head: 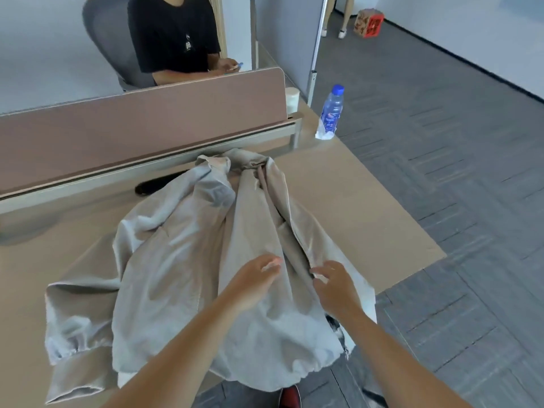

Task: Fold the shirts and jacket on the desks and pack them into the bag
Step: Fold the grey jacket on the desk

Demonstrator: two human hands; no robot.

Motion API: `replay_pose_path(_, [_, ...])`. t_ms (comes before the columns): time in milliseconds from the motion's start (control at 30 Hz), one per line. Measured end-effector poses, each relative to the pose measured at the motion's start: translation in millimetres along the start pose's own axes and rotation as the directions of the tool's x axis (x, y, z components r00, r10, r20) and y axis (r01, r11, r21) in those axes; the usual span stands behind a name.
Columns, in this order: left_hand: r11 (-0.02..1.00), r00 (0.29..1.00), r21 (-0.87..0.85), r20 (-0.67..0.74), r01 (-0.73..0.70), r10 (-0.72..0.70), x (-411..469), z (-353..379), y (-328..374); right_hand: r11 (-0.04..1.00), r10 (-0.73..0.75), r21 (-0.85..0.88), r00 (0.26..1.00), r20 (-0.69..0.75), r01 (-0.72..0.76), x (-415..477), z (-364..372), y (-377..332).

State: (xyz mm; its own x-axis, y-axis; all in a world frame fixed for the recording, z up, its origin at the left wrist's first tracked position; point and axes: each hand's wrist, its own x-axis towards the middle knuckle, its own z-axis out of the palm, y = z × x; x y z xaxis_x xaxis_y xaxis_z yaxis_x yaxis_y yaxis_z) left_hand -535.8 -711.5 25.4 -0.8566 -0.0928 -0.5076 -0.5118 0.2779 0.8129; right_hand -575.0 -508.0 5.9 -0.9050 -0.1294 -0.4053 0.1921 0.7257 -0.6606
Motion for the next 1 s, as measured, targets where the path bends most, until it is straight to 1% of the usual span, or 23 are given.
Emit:
replay_pose_path(67, [0.999,0.999,0.016,0.011,0.032,-0.032,5,8,-5,0.996,-0.011,-0.089,0.999,0.042,0.014,1,8,5])
replay_pose_path(133, [0.995,0.997,0.071,0.027,0.074,-0.076,9,12,-8,0.983,-0.007,-0.185,0.998,0.07,0.02,4,13,9])
replay_pose_path(200, [0.986,0.992,0.119,0.036,0.113,-0.118,11,13,-12,0.942,-0.054,-0.327,0.997,0.061,0.071,7,18,12])
replay_pose_path(267, [0.986,0.99,0.099,0.045,0.132,-0.137,14,12,-17,0.903,-0.083,-0.418,0.995,0.049,0.096,9,21,13])
replay_pose_path(333, [0.988,0.988,0.053,0.042,0.145,-0.148,15,10,-17,0.893,-0.054,-0.445,0.998,0.045,0.069,11,18,13])
replay_pose_path(433, [0.988,0.988,0.07,0.048,0.14,-0.144,3,7,1,0.939,-0.012,-0.343,1.0,0.0,0.012,8,7,7])
replay_pose_path(533, [0.99,0.991,0.069,0.048,0.125,-0.129,-8,0,14,0.958,-0.062,-0.286,0.994,-0.09,0.034,2,-7,-3])
replay_pose_path(600, [0.991,0.99,0.025,0.046,0.13,-0.131,-13,-5,18,0.953,-0.137,-0.29,0.977,-0.163,0.085,-4,-18,-21])
replay_pose_path(700, [0.99,0.992,-0.072,0.015,0.124,-0.123,-26,-16,35,0.938,-0.259,-0.282,0.95,-0.176,0.204,-15,-32,-67])
replay_pose_path(767, [0.985,0.996,-0.151,-0.016,0.084,-0.087,-38,-25,52,0.921,-0.316,-0.284,0.938,-0.143,0.267,-23,-34,-102])
replay_pose_path(800, [0.985,0.998,-0.163,-0.02,0.062,-0.066,-40,-31,55,0.915,-0.331,-0.283,0.937,-0.113,0.289,-25,-30,-116])
replay_pose_path(833, [0.973,0.996,-0.219,-0.028,0.071,-0.079,-45,-36,59,0.913,-0.335,-0.274,0.938,-0.086,0.301,-28,-24,-130])
replay_pose_path(867, [0.946,0.992,-0.308,-0.035,0.101,-0.117,-49,-43,64,0.92,-0.326,-0.25,0.944,-0.057,0.303,-29,-16,-141])
replay_pose_path(933, [0.87,0.975,-0.466,-0.058,0.164,-0.215,-58,-58,69,0.95,-0.278,-0.143,0.96,0.028,0.279,-32,3,-157])
replay_pose_path(1000, [0.81,0.954,-0.553,-0.081,0.198,-0.288,-67,-78,65,0.969,-0.232,-0.052,0.963,0.139,0.241,-37,25,-164])
